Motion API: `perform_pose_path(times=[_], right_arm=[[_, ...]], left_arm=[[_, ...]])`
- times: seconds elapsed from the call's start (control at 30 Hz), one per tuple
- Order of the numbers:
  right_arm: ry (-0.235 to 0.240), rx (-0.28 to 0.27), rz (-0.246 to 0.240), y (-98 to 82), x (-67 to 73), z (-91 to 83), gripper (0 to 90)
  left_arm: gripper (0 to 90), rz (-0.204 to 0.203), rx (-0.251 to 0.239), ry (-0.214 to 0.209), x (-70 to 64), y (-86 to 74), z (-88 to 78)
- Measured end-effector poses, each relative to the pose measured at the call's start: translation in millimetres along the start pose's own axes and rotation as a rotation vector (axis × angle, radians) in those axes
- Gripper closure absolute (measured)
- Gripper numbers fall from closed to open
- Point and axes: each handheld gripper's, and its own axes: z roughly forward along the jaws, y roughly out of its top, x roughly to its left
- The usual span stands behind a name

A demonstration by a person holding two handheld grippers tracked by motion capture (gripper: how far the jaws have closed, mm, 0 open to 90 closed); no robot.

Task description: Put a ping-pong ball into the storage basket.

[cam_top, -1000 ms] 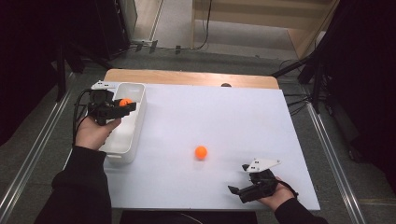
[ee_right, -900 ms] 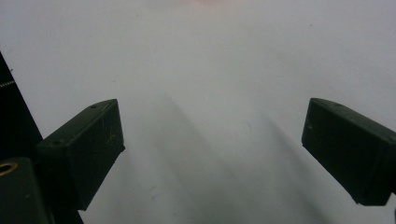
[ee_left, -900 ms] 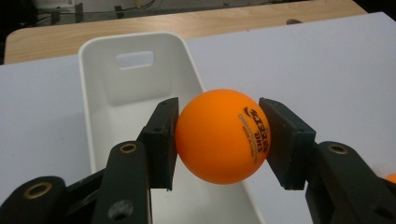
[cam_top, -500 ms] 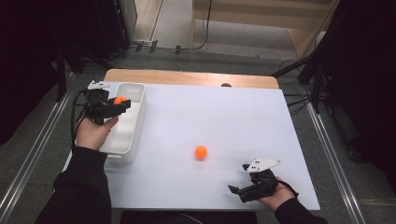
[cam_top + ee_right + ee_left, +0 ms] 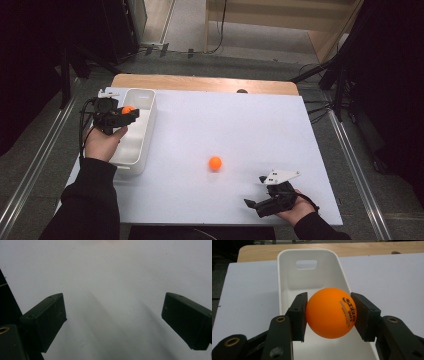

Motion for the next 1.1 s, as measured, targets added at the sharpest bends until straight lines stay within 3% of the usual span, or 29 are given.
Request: perform_pose_path(times=[1.1], right_arm=[[-0.002, 0.006, -0.008, -0.2, -0.4, 0.4, 4.3]], left_arm=[[50.0, -0.001, 0.062, 0.027, -1.2, -11.5, 22.0]])
